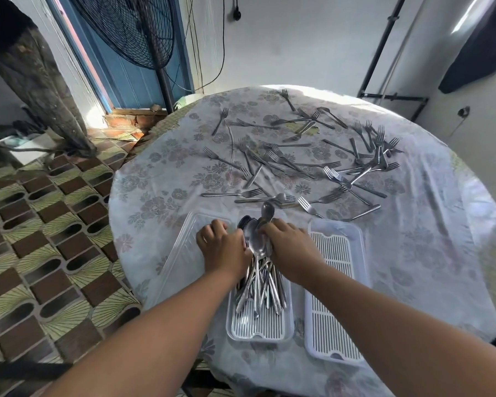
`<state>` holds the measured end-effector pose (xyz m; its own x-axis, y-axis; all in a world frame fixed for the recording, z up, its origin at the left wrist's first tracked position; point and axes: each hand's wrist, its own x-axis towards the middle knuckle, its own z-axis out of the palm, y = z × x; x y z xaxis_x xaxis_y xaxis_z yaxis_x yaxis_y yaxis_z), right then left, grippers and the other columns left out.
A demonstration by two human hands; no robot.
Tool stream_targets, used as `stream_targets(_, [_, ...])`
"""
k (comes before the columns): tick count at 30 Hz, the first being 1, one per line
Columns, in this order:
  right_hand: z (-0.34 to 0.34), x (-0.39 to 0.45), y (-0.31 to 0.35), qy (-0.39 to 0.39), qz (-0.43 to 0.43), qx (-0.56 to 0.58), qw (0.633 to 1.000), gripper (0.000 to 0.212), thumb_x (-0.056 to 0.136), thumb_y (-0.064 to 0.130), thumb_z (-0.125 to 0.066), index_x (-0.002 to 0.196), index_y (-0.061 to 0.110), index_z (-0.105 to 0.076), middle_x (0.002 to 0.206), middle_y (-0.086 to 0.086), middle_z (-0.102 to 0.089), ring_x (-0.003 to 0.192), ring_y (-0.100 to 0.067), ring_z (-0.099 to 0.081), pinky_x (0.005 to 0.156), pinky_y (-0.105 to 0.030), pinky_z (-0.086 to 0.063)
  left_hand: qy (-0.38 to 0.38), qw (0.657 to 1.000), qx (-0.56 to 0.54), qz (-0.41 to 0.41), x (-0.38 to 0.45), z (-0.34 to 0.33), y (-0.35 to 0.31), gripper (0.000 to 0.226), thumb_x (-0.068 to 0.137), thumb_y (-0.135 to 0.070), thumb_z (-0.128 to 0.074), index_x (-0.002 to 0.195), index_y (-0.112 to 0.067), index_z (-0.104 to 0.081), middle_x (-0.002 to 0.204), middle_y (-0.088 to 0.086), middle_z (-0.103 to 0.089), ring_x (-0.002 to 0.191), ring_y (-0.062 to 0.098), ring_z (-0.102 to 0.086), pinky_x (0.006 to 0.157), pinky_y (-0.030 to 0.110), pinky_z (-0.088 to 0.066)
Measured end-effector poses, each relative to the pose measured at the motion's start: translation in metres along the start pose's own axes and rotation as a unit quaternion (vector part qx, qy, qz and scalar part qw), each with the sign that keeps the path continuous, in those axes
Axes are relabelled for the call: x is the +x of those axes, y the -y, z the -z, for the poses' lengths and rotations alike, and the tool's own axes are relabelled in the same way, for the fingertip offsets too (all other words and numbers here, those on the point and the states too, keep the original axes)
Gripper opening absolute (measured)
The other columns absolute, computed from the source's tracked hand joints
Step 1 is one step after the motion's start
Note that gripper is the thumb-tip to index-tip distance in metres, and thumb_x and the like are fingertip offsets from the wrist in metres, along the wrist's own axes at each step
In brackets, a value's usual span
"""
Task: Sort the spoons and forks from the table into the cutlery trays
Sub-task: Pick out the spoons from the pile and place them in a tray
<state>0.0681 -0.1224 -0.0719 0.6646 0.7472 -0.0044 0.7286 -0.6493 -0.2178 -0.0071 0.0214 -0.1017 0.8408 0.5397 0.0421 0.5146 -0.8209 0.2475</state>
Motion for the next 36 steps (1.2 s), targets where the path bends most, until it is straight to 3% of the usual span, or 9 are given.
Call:
stream_targets(2, [-0.010, 0.001, 0.004, 0.018, 0.005, -0.027, 0.999, 0.045, 0.095, 0.025, -0.058, 0.139, 0.030, -0.051, 0.129, 0.004, -0.058, 0.122, -0.024, -0.055, 0.105, -0.043, -0.038, -0.028, 0.998, -0.006, -0.052, 0.000, 0.000, 0.004, 0.025, 0.085, -0.051, -0.064, 0.098, -0.030, -0.060, 0.123, 0.005, -0.041, 0.111, 0.029, -0.031, 0.103, 0.045, -0.026])
stream_targets(5, [-0.023, -0.002, 0.007, 0.013, 0.028, -0.058, 0.998, 0.045, 0.100, 0.031, -0.055, 0.144, 0.031, -0.049, 0.126, 0.005, -0.061, 0.123, -0.024, -0.055, 0.108, -0.045, -0.034, 0.009, 0.990, 0.006, -0.142, -0.003, 0.003, 0.018, 0.048, 0.084, -0.068, -0.054, 0.118, -0.034, -0.060, 0.129, 0.007, -0.038, 0.117, 0.032, -0.031, 0.104, 0.049, -0.025])
stream_targets(8, [-0.030, -0.005, 0.005, 0.021, 0.038, -0.063, 0.997, 0.052, 0.102, 0.034, -0.050, 0.153, 0.031, -0.041, 0.130, 0.005, -0.060, 0.125, -0.024, -0.054, 0.111, -0.046, -0.031, 0.045, 0.990, 0.037, -0.128, -0.003, 0.007, 0.029, 0.064, 0.078, -0.079, -0.058, 0.129, -0.042, -0.057, 0.135, 0.004, -0.036, 0.122, 0.030, -0.027, 0.107, 0.046, -0.021])
stream_targets(13, [-0.031, 0.003, 0.004, 0.056, 0.080, -0.082, 0.992, 0.073, 0.098, 0.022, -0.053, 0.163, 0.029, -0.021, 0.133, 0.004, -0.056, 0.127, -0.026, -0.048, 0.115, -0.049, -0.022, -0.014, 0.998, -0.033, -0.042, 0.000, 0.008, 0.022, 0.035, 0.088, -0.036, -0.064, 0.123, -0.042, -0.065, 0.127, 0.003, -0.043, 0.117, 0.033, -0.037, 0.105, 0.044, -0.027])
stream_targets(16, [-0.026, 0.004, 0.008, 0.036, 0.092, -0.066, 0.993, 0.074, 0.094, 0.019, -0.057, 0.161, 0.031, -0.028, 0.129, 0.004, -0.058, 0.124, -0.025, -0.050, 0.115, -0.048, -0.022, -0.018, 0.996, -0.043, -0.074, 0.001, 0.007, 0.022, 0.044, 0.092, -0.035, -0.056, 0.135, -0.044, -0.060, 0.130, 0.004, -0.043, 0.116, 0.032, -0.035, 0.104, 0.046, -0.030])
stream_targets(20, [-0.018, 0.000, -0.005, -0.045, 0.004, -0.044, 0.998, 0.043, 0.095, 0.031, -0.061, 0.137, 0.033, -0.050, 0.126, 0.002, -0.053, 0.125, -0.024, -0.047, 0.118, -0.049, -0.023, 0.061, 0.988, 0.010, -0.144, -0.001, 0.013, 0.020, 0.065, 0.089, -0.071, -0.036, 0.150, -0.051, -0.038, 0.144, 0.004, -0.029, 0.127, 0.033, -0.022, 0.112, 0.047, -0.017])
stream_targets(25, [-0.001, 0.007, -0.024, -0.004, -0.119, -0.053, 0.992, 0.040, 0.093, 0.053, -0.058, 0.126, 0.031, -0.055, 0.135, -0.010, -0.040, 0.130, -0.033, -0.034, 0.112, -0.050, -0.025, 0.080, 0.977, 0.070, -0.186, -0.005, 0.016, 0.012, 0.058, 0.086, -0.072, -0.059, 0.139, -0.048, -0.053, 0.154, 0.003, -0.016, 0.133, 0.028, -0.002, 0.112, 0.046, 0.010])
stream_targets(31, [0.003, 0.013, -0.020, 0.057, -0.153, -0.070, 0.984, 0.046, 0.089, 0.061, -0.060, 0.126, 0.034, -0.061, 0.149, -0.013, -0.029, 0.139, -0.038, -0.022, 0.114, -0.054, -0.021, 0.056, 0.978, 0.093, -0.179, -0.005, 0.016, 0.002, 0.067, 0.077, -0.084, -0.054, 0.126, -0.039, -0.058, 0.151, 0.009, -0.019, 0.136, 0.032, -0.007, 0.115, 0.050, 0.008])
stream_targets(36, [0.002, 0.015, -0.016, 0.049, -0.165, -0.046, 0.984, 0.036, 0.094, 0.053, -0.062, 0.123, 0.033, -0.063, 0.140, -0.012, -0.035, 0.136, -0.037, -0.026, 0.111, -0.052, -0.025, 0.065, 0.983, 0.077, -0.154, -0.014, 0.012, 0.001, 0.066, 0.074, -0.083, -0.059, 0.126, -0.043, -0.055, 0.151, 0.008, -0.020, 0.137, 0.033, -0.010, 0.115, 0.051, 0.007])
